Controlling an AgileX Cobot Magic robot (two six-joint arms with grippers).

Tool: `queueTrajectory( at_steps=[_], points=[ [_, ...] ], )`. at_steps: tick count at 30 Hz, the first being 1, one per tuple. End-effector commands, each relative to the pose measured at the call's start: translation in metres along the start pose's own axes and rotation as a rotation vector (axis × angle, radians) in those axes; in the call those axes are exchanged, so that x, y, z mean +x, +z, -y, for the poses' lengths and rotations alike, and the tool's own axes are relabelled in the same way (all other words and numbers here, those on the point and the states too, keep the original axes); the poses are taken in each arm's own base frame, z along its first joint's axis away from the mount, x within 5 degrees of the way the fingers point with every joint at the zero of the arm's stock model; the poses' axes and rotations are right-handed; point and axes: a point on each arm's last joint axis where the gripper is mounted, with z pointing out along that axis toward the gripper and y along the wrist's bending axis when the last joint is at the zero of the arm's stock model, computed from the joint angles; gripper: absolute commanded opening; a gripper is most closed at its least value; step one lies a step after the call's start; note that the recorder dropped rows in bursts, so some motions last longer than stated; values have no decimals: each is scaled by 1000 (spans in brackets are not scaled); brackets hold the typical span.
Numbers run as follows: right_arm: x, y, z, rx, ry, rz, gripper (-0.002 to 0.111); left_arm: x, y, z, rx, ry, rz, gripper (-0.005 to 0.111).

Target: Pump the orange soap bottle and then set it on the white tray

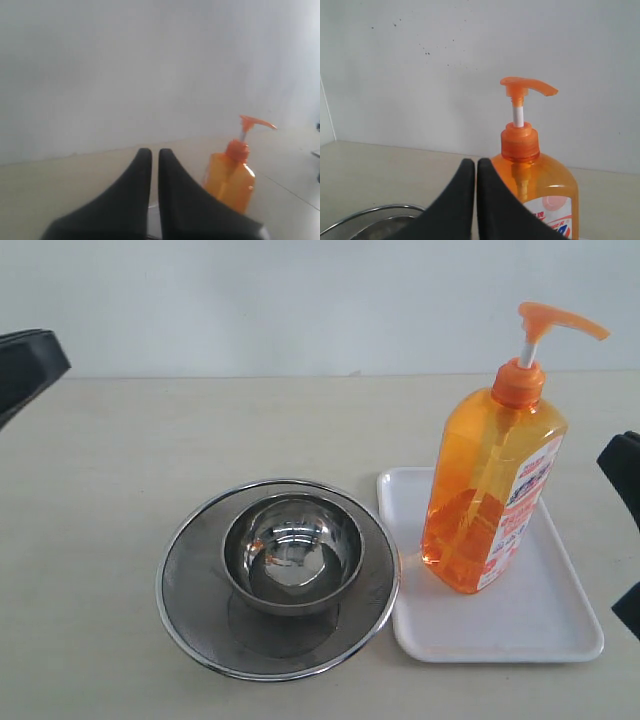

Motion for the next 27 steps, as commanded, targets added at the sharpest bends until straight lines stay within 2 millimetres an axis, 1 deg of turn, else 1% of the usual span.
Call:
queueTrajectory(
  at_steps=[1,2,3,4,7,8,9,10,13,15,17,18,21,27],
  points=[
    [-3,1,0,6,4,21,0,8,-29,-18,-136,-44,61,5],
    [-3,1,0,6,4,21,0,16,-43,-23,-177,-70,93,5],
    [-3,1,0,6,4,21,0,22,-49,-25,-198,-74,102,5],
    [-3,1,0,6,4,21,0,30,-61,-28,-228,-92,147,5],
    [-3,1,0,6,4,21,0,42,-76,-30,-252,-105,224,5],
    [-3,1,0,6,4,21,0,45,-80,-30,-253,-107,251,5],
    [-3,1,0,6,4,21,0,48,-87,-29,-243,-92,323,5],
    [-3,1,0,6,4,21,0,45,-91,-26,-233,-62,368,5],
    [-3,1,0,6,4,21,0,46,-95,-22,-231,15,360,5],
    [-3,1,0,6,4,21,0,50,-99,-23,-271,53,334,5],
    [-3,1,0,6,4,21,0,60,-104,-31,-378,28,244,5],
    [-3,1,0,6,4,21,0,68,-106,-37,-450,4,164,5],
    [-3,1,0,6,4,21,0,81,-111,-47,-580,-30,26,5],
    [-3,1,0,7,6,23,0,93,-118,-56,-716,-37,-107,5]
  ],
)
